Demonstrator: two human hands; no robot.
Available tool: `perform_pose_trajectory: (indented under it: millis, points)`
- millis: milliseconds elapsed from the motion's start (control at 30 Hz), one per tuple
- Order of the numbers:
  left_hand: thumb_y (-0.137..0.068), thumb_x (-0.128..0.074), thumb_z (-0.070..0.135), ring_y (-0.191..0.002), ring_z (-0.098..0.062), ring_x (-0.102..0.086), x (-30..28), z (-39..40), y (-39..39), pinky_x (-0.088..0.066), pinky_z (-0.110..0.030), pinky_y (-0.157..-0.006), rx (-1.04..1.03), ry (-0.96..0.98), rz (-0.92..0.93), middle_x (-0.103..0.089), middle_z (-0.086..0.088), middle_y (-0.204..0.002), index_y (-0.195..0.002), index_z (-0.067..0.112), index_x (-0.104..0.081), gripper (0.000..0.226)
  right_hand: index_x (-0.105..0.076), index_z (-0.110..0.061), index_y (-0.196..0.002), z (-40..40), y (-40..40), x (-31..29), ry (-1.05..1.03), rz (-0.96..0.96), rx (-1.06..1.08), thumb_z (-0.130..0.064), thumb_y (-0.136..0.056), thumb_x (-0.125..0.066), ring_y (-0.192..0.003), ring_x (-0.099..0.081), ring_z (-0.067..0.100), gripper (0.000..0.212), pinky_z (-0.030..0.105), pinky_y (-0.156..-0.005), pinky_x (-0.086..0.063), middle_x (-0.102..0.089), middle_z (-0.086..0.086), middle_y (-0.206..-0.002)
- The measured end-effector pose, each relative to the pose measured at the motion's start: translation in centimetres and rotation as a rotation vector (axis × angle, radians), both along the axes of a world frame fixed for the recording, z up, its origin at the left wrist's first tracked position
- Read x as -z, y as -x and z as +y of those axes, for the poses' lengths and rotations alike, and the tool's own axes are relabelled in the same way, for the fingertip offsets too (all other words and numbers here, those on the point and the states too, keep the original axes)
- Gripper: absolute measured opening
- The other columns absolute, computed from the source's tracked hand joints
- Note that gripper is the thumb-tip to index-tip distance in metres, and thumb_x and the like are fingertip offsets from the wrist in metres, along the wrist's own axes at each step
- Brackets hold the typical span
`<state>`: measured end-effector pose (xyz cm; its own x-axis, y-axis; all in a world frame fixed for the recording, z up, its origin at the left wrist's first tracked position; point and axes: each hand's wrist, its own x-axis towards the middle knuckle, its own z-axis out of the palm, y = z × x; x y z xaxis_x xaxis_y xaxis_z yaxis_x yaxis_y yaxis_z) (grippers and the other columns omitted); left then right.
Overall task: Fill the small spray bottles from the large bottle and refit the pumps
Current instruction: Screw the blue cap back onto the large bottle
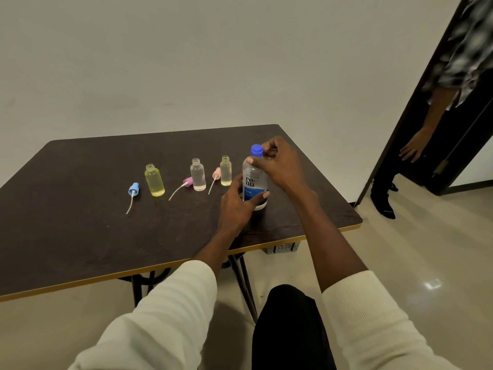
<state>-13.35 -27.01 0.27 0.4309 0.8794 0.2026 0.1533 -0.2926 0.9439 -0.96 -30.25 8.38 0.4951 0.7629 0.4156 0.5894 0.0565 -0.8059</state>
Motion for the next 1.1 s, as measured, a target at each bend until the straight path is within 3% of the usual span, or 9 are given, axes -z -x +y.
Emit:
perform_pose_trajectory:
  millis: [133,233,333,500,667,767,900,1000,1100]
  points:
    - [-0.08,-0.081,0.039,-0.127,-0.02,-0.055,0.02,0.06,-0.02,-0.047,-0.029,-0.097,0.006,-0.008,-0.003,-0.057,-0.003,-0.142,-0.142,0.021,-0.045,0.074,-0.061,-0.022,-0.125,-0.51,-0.11,-0.23,-0.002,-0.017,-0.057,-0.035,-0.09,-0.064,-0.103,-0.062,0.009,0.037,0.022,-0.086,-0.05,-0.064,-0.004,-0.116]
    - [-0.08,-0.081,0.039,-0.125,-0.019,-0.056,0.06,0.02,0.07,-0.047,-0.025,-0.094,0.011,-0.017,-0.006,-0.058,-0.003,-0.14,-0.142,0.02,-0.045,0.074,-0.068,-0.02,-0.107,-0.4,0.07,-0.04,-0.019,0.004,-0.01,-0.033,-0.086,-0.069,-0.095,-0.064,0.008,0.024,0.024,-0.082,-0.052,-0.068,-0.004,-0.105]
    - [-0.08,-0.081,0.039,-0.126,-0.019,-0.055,0.05,-0.04,0.12,-0.047,-0.027,-0.096,0.006,-0.015,-0.01,-0.058,-0.003,-0.14,-0.141,0.02,-0.046,0.073,-0.06,-0.014,-0.094,0.01,0.39,-0.06,-0.014,-0.009,0.026,-0.039,-0.077,-0.079,-0.088,-0.065,0.011,0.035,0.023,-0.074,-0.053,-0.067,-0.002,-0.095]
    - [-0.08,-0.08,0.04,-0.13,-0.021,-0.054,-0.03,-0.07,0.08,-0.047,-0.035,-0.102,0.0,0.008,0.006,-0.056,-0.002,-0.143,-0.143,0.021,-0.044,0.075,-0.061,-0.019,-0.123,-0.35,0.34,-0.42,0.0,-0.013,-0.035,-0.038,-0.089,-0.066,-0.102,-0.062,0.01,0.039,0.023,-0.084,-0.051,-0.063,-0.002,-0.117]
    - [-0.08,-0.081,0.04,-0.128,-0.021,-0.055,0.04,-0.03,0.14,-0.048,-0.035,-0.101,0.013,-0.002,0.003,-0.057,-0.004,-0.142,-0.143,0.02,-0.044,0.076,-0.064,-0.015,-0.095,-0.13,0.43,-0.01,-0.033,-0.006,0.033,-0.032,-0.081,-0.075,-0.089,-0.064,0.01,0.025,0.023,-0.077,-0.052,-0.068,-0.001,-0.098]
    - [-0.08,-0.08,0.04,-0.128,-0.021,-0.055,0.05,-0.07,0.16,-0.047,-0.032,-0.098,0.01,-0.003,0.009,-0.056,-0.004,-0.142,-0.143,0.021,-0.044,0.075,-0.058,-0.011,-0.101,-0.21,0.63,-0.11,-0.017,0.016,0.027,-0.037,-0.079,-0.078,-0.09,-0.063,0.012,0.039,0.019,-0.073,-0.049,-0.066,0.001,-0.101]
    - [-0.081,-0.08,0.039,-0.128,-0.02,-0.054,-0.03,-0.11,0.14,-0.045,-0.025,-0.094,0.008,-0.005,0.007,-0.055,-0.003,-0.143,-0.144,0.02,-0.043,0.075,-0.061,-0.02,-0.123,-0.43,0.3,-0.15,-0.019,0.018,-0.023,-0.032,-0.09,-0.066,-0.104,-0.062,0.01,0.036,0.026,-0.087,-0.052,-0.063,-0.002,-0.12]
    - [-0.081,-0.08,0.039,-0.124,-0.015,-0.055,-0.09,-0.12,0.15,-0.044,-0.019,-0.091,0.009,-0.01,0.007,-0.056,-0.003,-0.142,-0.143,0.02,-0.044,0.075,-0.066,-0.016,-0.103,-0.14,0.29,0.07,-0.043,0.026,0.022,-0.029,-0.085,-0.072,-0.096,-0.064,0.012,0.024,0.034,-0.088,-0.055,-0.068,0.0,-0.105]
    - [-0.08,-0.08,0.039,-0.127,-0.02,-0.055,-0.1,-0.19,0.18,-0.045,-0.024,-0.094,0.013,-0.006,0.004,-0.056,-0.003,-0.142,-0.143,0.02,-0.044,0.075,-0.058,-0.013,-0.097,0.03,0.43,0.13,-0.035,0.025,0.031,-0.033,-0.079,-0.078,-0.092,-0.064,0.014,0.034,0.029,-0.081,-0.055,-0.065,0.0,-0.099]
